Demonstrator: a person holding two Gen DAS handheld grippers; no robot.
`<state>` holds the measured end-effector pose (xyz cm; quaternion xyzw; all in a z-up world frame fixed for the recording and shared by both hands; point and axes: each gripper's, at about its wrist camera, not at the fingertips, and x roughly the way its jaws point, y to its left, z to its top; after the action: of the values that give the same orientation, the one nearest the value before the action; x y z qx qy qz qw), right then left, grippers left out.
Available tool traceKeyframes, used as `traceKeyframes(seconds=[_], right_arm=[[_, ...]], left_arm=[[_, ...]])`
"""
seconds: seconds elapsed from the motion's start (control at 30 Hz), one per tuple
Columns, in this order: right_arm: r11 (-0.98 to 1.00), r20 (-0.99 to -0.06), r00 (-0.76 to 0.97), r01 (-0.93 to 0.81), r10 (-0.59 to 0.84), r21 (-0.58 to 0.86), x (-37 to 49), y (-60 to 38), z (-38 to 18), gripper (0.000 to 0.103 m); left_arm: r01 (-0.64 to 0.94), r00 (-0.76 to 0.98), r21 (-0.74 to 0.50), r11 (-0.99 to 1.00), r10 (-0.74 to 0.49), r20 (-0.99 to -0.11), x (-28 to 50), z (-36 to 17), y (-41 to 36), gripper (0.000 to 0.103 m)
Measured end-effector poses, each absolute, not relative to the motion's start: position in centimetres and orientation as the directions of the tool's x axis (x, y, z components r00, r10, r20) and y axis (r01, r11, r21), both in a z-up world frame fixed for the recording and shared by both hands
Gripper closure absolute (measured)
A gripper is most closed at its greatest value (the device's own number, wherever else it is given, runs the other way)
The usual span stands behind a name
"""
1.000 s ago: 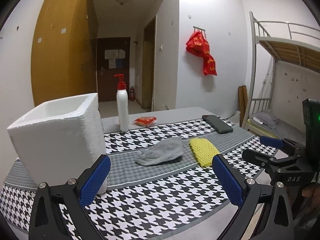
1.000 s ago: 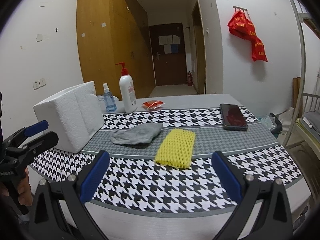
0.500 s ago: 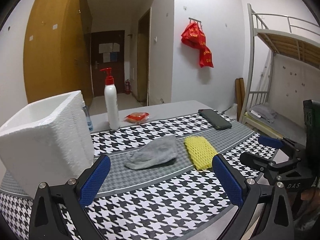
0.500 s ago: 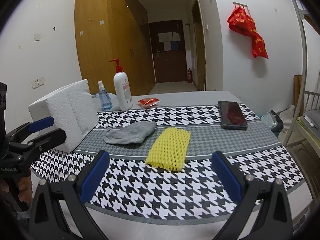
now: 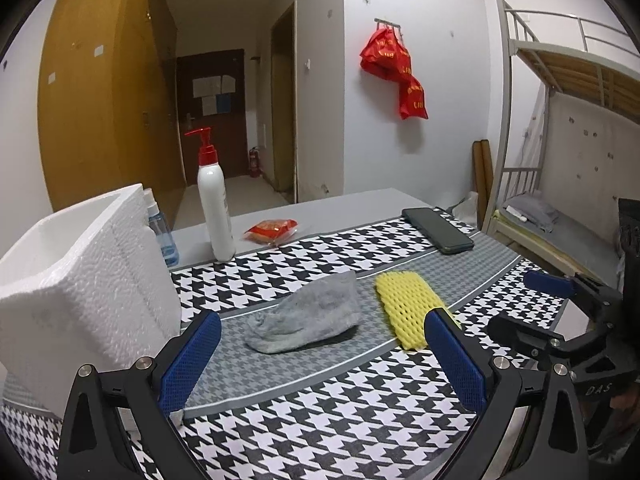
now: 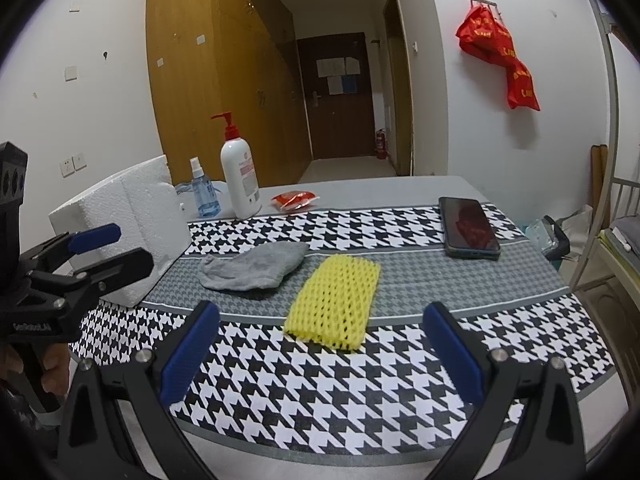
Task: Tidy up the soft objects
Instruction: 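Move the left tool to the grey sock while the right tool approaches the yellow net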
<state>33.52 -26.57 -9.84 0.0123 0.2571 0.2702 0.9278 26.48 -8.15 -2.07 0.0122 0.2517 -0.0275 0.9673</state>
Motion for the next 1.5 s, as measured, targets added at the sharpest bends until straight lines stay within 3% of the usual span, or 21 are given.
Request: traceKeyframes(seconds=[0.43,1.23,1.5], right_arm=[[0.852,-0.497,0.704,-0.498,0.507,0.164,35.3,-26.0,-10.3,0.0],[0.868,-0.545,0.69,-0.471,0.475,0.161,38.1,-25.2,-10.8,0.0],[0.864,-0.563,0.675,-0.476,0.477,0.162,38.9,-24.6,-11.1,0.0]], left_arm=[[0.076,0.841,0.029,0.997,-0.049,-0.54,29.6,-2.5,-8.0,0.001],[0.082,0.731,-0.058,0.995,-0.1,-0.675,35.9,-5.9,-6.6,0.002],[0.097,0.694,-0.061,0.993,-0.111,-0.711,37.2,-7.5,-6.5,0.015]])
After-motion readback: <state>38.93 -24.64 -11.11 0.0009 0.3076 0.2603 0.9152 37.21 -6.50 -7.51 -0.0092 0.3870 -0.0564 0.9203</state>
